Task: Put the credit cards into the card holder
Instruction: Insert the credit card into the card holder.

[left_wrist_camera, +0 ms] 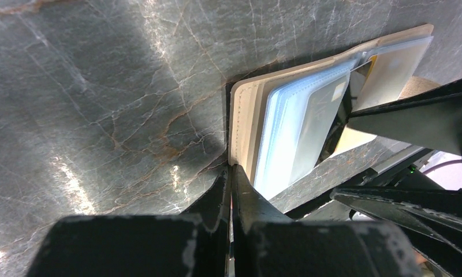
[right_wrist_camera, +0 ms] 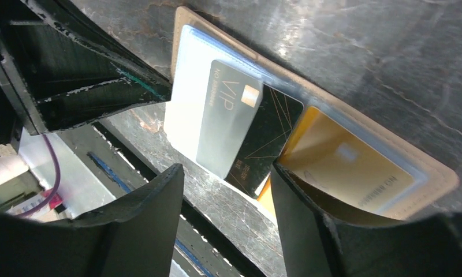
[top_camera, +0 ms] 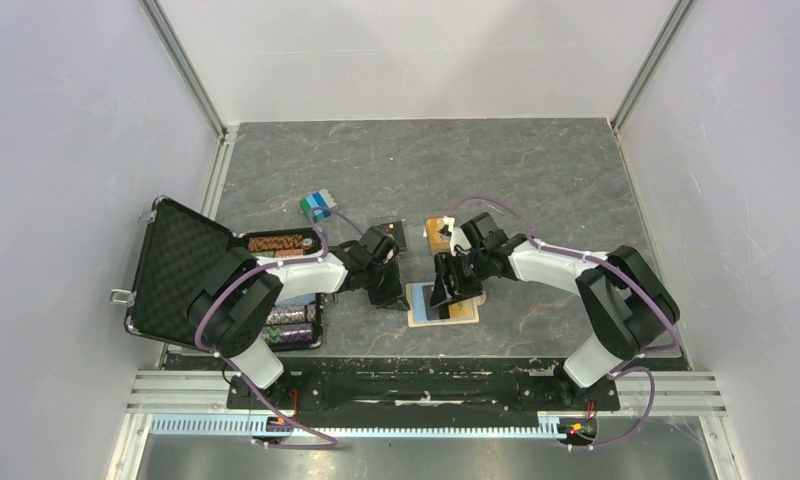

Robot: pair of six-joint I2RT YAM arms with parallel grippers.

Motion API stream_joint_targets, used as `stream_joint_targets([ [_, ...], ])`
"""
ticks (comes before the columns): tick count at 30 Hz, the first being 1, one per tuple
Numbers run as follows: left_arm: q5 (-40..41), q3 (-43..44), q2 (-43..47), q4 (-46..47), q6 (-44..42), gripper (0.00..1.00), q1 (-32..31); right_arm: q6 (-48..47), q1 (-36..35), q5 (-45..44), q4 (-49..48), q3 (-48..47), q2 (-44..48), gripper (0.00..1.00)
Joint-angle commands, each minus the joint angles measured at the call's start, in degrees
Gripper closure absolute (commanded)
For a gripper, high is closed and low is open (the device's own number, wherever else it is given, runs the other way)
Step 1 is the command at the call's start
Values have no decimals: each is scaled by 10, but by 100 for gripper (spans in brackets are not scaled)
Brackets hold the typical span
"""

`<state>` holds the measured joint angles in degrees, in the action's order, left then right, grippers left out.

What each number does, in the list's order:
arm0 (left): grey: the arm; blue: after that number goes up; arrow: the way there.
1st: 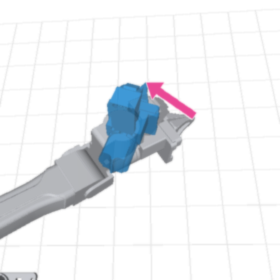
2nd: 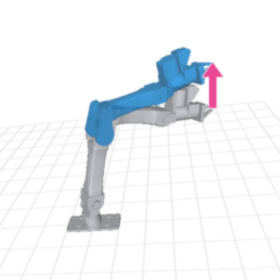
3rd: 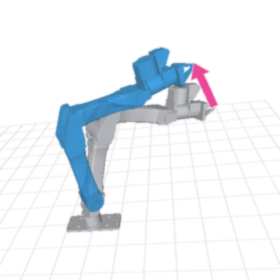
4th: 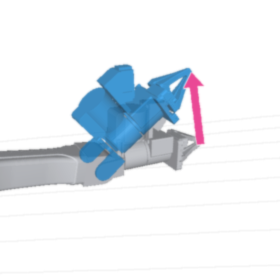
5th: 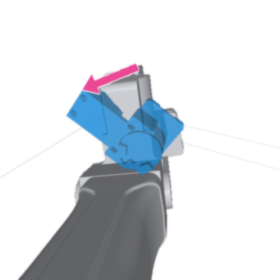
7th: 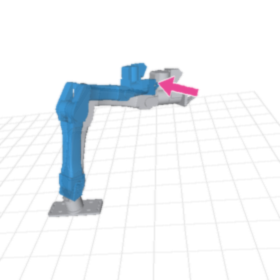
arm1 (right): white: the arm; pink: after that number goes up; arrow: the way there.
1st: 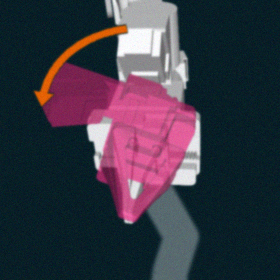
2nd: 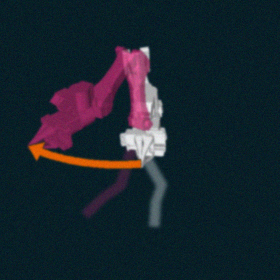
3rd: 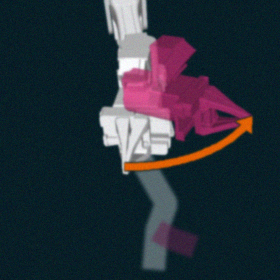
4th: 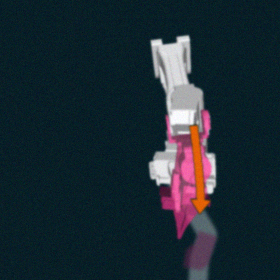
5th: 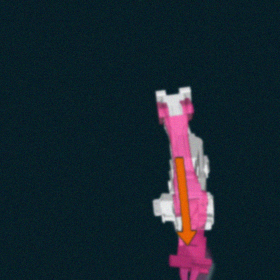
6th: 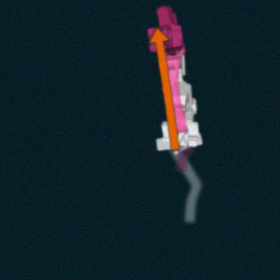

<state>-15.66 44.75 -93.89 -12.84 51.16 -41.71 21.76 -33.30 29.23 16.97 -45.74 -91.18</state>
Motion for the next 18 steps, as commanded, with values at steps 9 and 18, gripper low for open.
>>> stream_joint_targets([
  [9,36,1,-28,-39,-14,98,-9,29,-20,58,-47,-19,-46,46],
  [18,57,30,-14,-80,-33,97,-9,46,-19,82,-60,-31,-40,80],
])
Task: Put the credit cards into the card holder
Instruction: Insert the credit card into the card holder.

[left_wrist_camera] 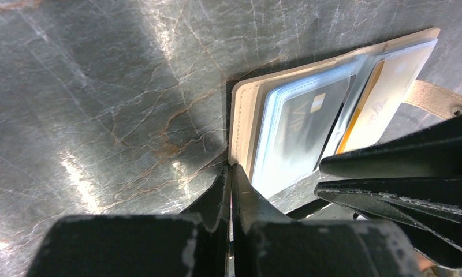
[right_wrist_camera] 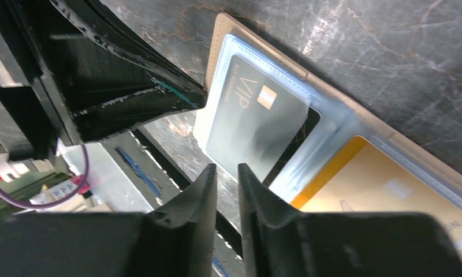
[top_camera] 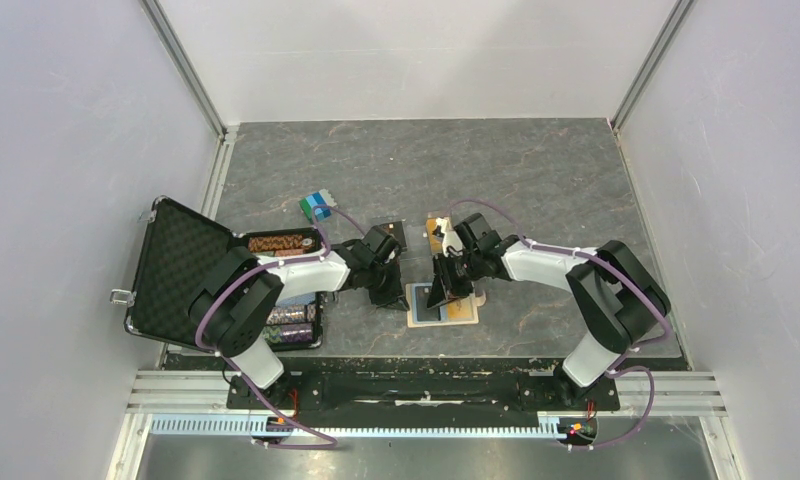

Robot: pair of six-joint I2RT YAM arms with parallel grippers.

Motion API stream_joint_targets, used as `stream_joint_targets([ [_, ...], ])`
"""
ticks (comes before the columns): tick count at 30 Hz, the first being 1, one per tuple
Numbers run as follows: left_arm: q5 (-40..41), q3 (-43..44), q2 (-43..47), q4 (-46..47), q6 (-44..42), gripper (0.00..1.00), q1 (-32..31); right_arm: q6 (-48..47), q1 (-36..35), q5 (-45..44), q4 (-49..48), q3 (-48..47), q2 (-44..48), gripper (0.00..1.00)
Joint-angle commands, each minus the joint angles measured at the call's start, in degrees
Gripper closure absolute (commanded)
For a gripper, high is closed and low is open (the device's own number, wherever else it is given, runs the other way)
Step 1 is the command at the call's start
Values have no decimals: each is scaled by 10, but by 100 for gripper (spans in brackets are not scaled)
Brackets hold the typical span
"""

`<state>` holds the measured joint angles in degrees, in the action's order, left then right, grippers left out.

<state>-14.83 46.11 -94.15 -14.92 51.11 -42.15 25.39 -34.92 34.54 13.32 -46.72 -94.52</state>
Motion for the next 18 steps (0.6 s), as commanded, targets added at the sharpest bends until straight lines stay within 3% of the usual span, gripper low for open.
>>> stream_joint_targets([
  [1,53,23,-10,-69,-38,97,-5,5,-3,23,-15,-25,-8,82],
  [6,64,55,23,-103,-60,86,-4,-35,-1,-21,45,-54,2,77],
  [11,38,62,54,-80,-50,62,-3,-52,13,-31,60,-60,23,76],
  [15,0,50,58,-30,-28,55,-1,-68,31,-27,60,-43,20,97],
  [18,-26,33,46,17,-10,56,2,-84,34,-28,59,-30,10,100],
])
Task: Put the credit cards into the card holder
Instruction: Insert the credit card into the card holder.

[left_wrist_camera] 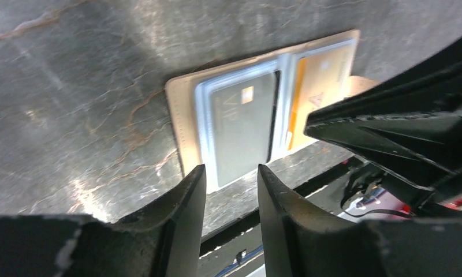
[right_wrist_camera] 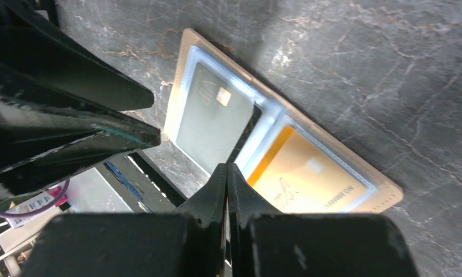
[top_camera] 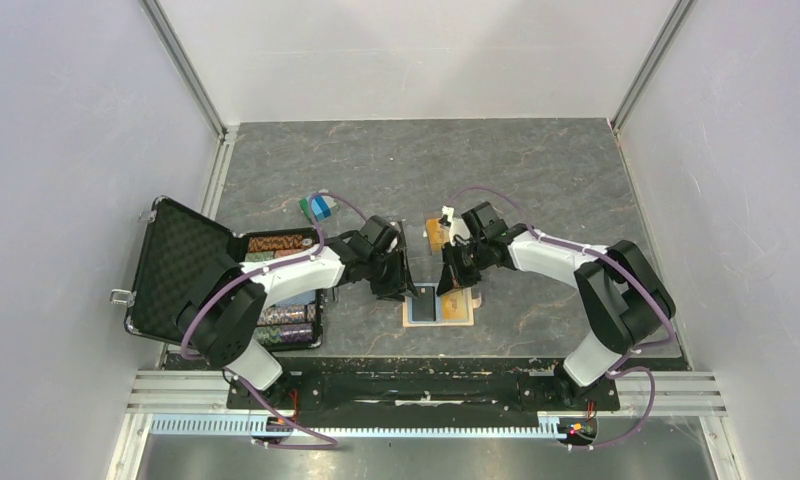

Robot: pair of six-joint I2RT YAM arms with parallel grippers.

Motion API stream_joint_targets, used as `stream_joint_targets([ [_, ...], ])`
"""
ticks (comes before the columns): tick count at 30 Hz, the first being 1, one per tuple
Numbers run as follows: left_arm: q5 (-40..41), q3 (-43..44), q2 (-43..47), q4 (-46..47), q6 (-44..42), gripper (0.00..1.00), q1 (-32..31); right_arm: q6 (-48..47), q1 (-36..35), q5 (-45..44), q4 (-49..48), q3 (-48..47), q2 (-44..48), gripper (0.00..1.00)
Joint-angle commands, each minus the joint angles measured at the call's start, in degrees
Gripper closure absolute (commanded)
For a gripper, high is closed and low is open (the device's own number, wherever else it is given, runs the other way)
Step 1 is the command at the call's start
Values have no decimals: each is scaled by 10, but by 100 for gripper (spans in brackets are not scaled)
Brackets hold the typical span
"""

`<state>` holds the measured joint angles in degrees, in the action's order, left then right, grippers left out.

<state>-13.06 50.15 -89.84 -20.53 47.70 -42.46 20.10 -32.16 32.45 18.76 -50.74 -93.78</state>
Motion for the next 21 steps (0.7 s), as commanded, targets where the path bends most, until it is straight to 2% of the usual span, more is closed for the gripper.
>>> stream_joint_targets([
  [1,-48,-9,-5,78,27,57,7,-33,6,-5,1,14,-1,100],
  [21,-59,-1,-63,79,22,62,12,-30,6,18,-55,49,-66,100],
])
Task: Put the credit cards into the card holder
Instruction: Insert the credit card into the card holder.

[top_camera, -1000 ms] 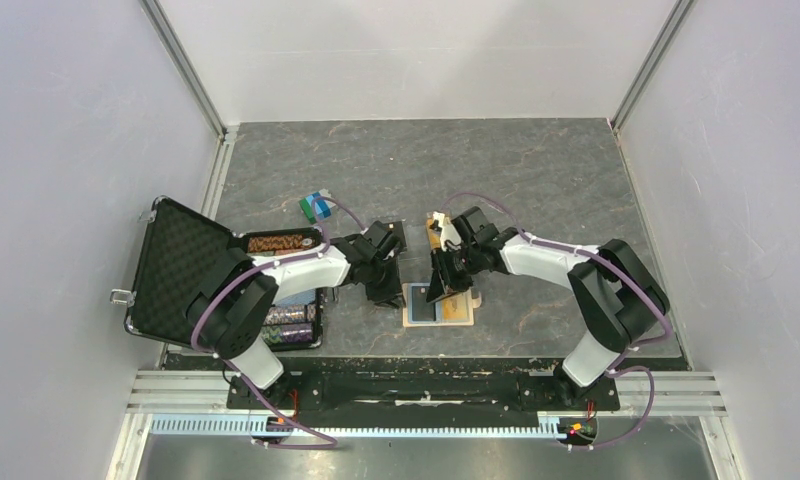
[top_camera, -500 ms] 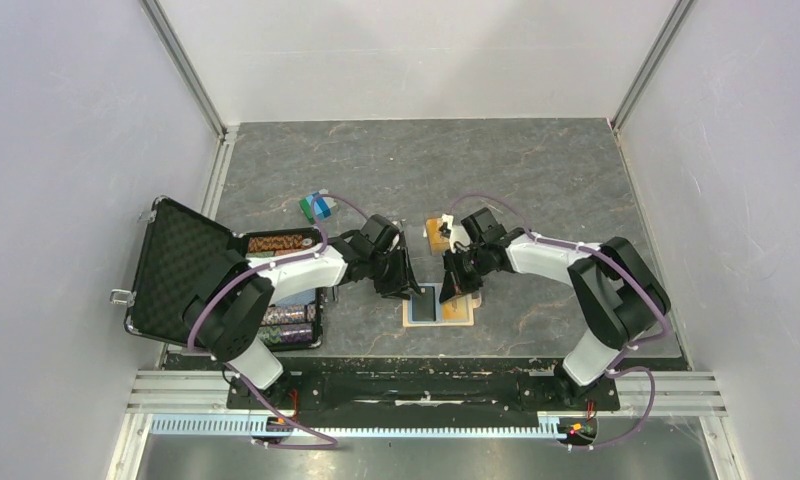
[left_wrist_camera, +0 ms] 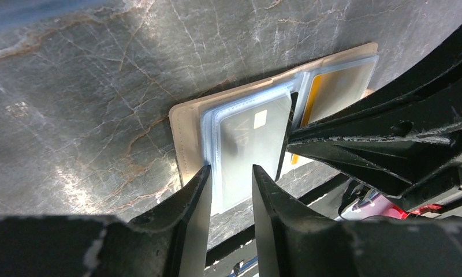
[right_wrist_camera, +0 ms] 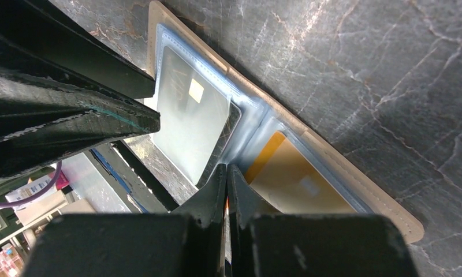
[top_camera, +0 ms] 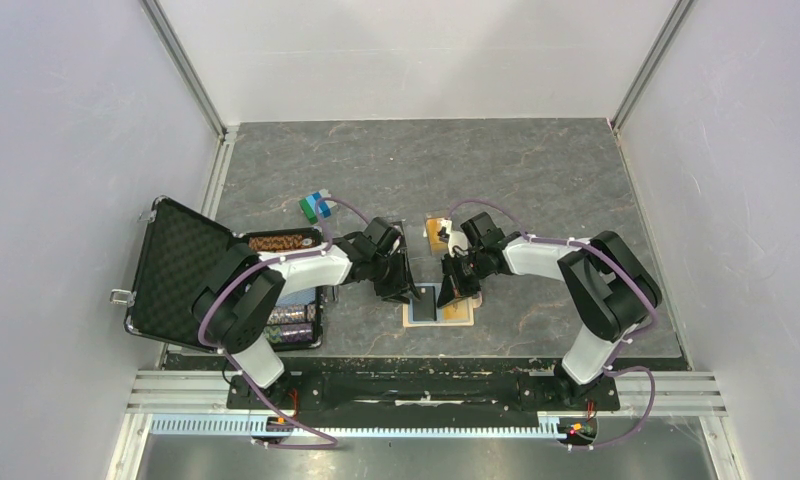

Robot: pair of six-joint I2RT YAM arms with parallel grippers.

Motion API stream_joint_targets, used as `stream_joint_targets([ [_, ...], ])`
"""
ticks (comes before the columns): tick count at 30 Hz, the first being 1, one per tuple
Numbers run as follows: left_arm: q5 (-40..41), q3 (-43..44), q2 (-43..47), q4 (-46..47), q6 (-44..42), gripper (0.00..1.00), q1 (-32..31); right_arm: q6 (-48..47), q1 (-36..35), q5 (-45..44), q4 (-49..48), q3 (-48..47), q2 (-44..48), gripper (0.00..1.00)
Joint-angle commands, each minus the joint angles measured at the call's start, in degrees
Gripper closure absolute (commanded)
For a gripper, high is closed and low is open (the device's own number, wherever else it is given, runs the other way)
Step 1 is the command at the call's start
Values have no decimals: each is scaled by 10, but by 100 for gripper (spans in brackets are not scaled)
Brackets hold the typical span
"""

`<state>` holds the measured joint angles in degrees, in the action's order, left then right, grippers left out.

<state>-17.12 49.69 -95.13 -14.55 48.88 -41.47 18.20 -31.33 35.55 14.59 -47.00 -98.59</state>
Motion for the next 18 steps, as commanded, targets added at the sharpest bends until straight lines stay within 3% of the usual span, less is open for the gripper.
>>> stream_joint_targets([
  [1,-21,4,-12,22,11,63,2,-11,-2,-14,-14,12,-18,100],
  [4,-29,3,-14,36,15,63,2,-11,-2,-14,-13,14,-20,100],
  [10,-48,3,-1,61,23,74,1,-12,-2,-14,-15,15,-24,100],
  [18,-60,-3,28,88,29,74,1,-11,-3,-15,-14,15,-27,100],
])
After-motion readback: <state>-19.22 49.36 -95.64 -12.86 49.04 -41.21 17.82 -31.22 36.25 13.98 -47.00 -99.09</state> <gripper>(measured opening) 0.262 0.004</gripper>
